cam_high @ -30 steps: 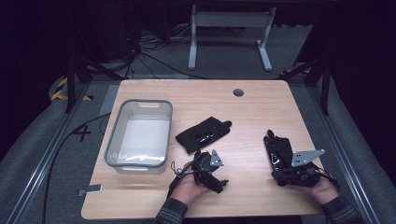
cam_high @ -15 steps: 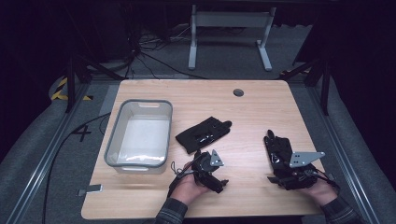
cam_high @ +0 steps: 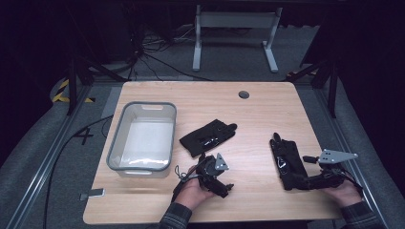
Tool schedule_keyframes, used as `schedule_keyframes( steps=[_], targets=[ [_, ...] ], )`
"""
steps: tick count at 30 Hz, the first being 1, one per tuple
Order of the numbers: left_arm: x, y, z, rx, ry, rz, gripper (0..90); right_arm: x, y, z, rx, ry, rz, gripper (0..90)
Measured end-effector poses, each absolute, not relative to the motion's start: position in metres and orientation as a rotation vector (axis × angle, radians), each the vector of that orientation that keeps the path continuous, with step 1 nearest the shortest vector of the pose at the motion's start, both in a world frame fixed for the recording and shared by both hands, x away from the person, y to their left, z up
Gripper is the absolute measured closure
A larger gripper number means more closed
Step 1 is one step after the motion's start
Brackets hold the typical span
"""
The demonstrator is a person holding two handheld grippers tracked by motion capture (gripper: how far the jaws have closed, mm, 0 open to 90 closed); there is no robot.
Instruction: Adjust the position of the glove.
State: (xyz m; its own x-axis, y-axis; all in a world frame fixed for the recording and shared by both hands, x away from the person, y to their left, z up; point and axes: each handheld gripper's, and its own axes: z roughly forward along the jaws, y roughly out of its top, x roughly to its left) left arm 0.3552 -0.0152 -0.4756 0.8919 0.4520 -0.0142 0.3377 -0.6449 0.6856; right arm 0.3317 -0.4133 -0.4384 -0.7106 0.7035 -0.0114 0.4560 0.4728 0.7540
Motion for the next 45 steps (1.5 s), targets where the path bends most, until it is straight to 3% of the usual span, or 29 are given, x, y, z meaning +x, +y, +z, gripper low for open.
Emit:
schedule_keyframes(
  steps=[11,24,27,32,34,35,45],
  targets=[
    [0.355,-0.015,-0.476,2.329,0.564,0.205,0.1,0.341,-0.454,-0.448,1.203,2.265,1.006,15.1],
    [0.355,-0.016,-0.472,2.346,0.574,0.2,1.8,0.354,-0.46,-0.459,1.251,2.278,0.892,14.8],
    [0.357,-0.014,-0.467,2.361,0.607,0.199,14.7,0.354,-0.46,-0.46,1.253,2.28,0.902,14.8],
    [0.362,-0.012,-0.459,2.337,0.669,0.188,22.1,0.354,-0.46,-0.46,1.257,2.276,0.902,14.7],
    [0.363,-0.011,-0.456,2.324,0.675,0.176,36.3,0.354,-0.46,-0.46,1.258,2.276,0.9,14.6],
    [0.365,-0.009,-0.453,2.303,0.671,0.157,36.3,0.354,-0.46,-0.46,1.258,2.276,0.9,14.6],
    [0.389,-0.005,-0.437,2.302,0.786,0.205,83.5,0.353,-0.459,-0.46,1.251,2.284,0.901,14.5]
  ],
)
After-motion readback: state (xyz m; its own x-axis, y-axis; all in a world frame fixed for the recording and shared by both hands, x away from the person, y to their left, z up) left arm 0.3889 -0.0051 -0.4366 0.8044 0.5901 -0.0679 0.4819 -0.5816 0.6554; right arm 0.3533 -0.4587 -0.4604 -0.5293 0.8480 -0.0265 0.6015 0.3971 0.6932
